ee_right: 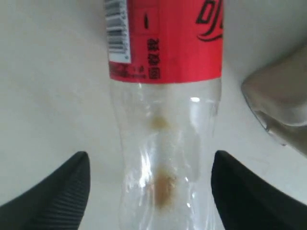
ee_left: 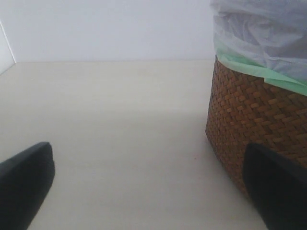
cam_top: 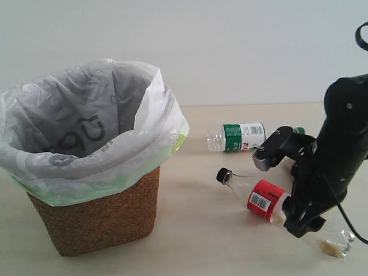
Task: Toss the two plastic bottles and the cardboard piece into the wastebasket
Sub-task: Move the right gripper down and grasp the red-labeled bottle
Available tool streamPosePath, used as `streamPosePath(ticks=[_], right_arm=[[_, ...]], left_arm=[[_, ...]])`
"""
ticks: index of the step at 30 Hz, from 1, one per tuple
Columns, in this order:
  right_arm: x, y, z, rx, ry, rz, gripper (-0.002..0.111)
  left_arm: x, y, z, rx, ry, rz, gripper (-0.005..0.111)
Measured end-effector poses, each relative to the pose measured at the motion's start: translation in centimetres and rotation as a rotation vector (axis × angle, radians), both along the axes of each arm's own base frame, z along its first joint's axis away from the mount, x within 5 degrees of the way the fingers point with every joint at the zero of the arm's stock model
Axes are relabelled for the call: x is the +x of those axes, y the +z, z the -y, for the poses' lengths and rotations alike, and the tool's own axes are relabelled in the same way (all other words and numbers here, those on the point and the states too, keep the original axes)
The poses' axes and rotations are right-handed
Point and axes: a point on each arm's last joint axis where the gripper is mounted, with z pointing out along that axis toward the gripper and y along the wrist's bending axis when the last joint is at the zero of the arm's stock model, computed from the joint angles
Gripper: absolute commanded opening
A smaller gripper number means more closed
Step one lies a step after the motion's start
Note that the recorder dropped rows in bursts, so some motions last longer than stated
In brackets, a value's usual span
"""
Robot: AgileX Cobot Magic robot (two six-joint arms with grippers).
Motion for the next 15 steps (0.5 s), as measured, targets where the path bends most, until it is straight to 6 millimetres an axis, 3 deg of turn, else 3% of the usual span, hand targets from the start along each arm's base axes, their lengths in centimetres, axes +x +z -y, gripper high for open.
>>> streamPosePath(ticks=[2, 8, 10, 13, 15], right_arm=[[0.1, -0.9, -1.1, 0.003, 0.032, 0.007, 0.063], [0.7, -4.5, -1.8, -0.019, 0.010, -0.058, 0.063], [0.8, -5.5, -1.9, -0.025, -0.004, -0.087, 0.052], [1.1, -5.9, -2.1, -0.015, -0.047, -0.095, 0.002], [1.2, -5.9, -2.2, 0.000, -0.099, -0.093, 0.000]], left_arm=[[0.0, 0.0, 0.0, 0.000, 0.000, 0.000, 0.108], [0.0, 0.0, 0.0, 0.000, 0.000, 0.000, 0.108], [0.0, 0.0, 0.0, 0.000, 0.000, 0.000, 0.108], [0.0, 0.0, 0.0, 0.000, 0.000, 0.000, 0.108], [0.0, 0.0, 0.0, 0.000, 0.000, 0.000, 0.108]])
